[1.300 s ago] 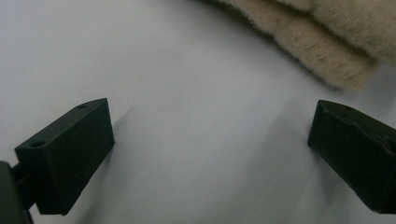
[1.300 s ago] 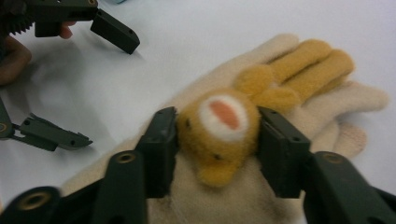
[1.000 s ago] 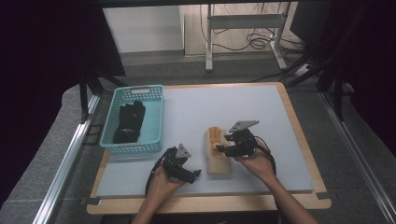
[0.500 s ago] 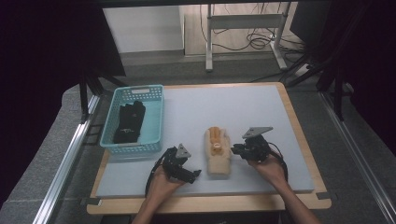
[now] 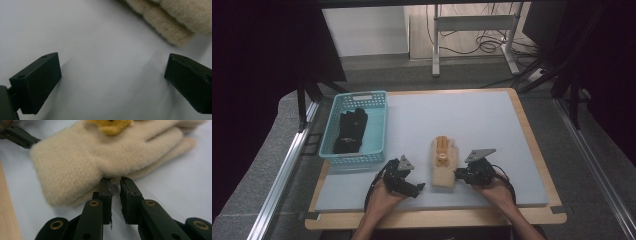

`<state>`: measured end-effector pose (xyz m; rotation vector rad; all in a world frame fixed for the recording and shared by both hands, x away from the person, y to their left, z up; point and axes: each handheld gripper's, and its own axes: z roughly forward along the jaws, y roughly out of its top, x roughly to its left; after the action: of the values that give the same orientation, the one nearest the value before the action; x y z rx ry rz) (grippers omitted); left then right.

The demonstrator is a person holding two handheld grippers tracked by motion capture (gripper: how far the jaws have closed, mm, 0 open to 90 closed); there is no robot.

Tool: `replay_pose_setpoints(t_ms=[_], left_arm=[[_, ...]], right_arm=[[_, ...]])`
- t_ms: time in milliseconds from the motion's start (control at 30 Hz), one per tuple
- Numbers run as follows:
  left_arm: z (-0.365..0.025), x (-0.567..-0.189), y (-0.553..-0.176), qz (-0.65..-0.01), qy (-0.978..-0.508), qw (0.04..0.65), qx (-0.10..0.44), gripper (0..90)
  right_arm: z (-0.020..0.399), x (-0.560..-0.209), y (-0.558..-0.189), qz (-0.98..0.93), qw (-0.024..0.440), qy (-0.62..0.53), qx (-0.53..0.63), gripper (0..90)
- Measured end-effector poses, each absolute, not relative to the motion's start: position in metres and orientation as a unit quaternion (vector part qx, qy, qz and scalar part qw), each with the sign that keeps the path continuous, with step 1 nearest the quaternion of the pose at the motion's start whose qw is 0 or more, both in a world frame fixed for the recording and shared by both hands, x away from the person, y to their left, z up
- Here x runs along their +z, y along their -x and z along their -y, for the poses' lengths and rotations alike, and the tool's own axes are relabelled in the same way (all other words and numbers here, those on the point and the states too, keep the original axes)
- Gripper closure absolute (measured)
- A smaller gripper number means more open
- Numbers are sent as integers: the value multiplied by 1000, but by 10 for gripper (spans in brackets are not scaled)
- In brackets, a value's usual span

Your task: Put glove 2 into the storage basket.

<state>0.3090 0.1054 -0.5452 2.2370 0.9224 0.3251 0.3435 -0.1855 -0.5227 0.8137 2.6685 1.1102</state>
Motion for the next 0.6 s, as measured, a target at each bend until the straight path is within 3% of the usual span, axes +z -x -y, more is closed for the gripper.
replay_pose_setpoints(t_ms=[600], left_arm=[[-165, -543, -301, -427, -839, 300, 153, 0]], right_arm=[[133, -531, -341, -889, 69, -242, 383, 733]])
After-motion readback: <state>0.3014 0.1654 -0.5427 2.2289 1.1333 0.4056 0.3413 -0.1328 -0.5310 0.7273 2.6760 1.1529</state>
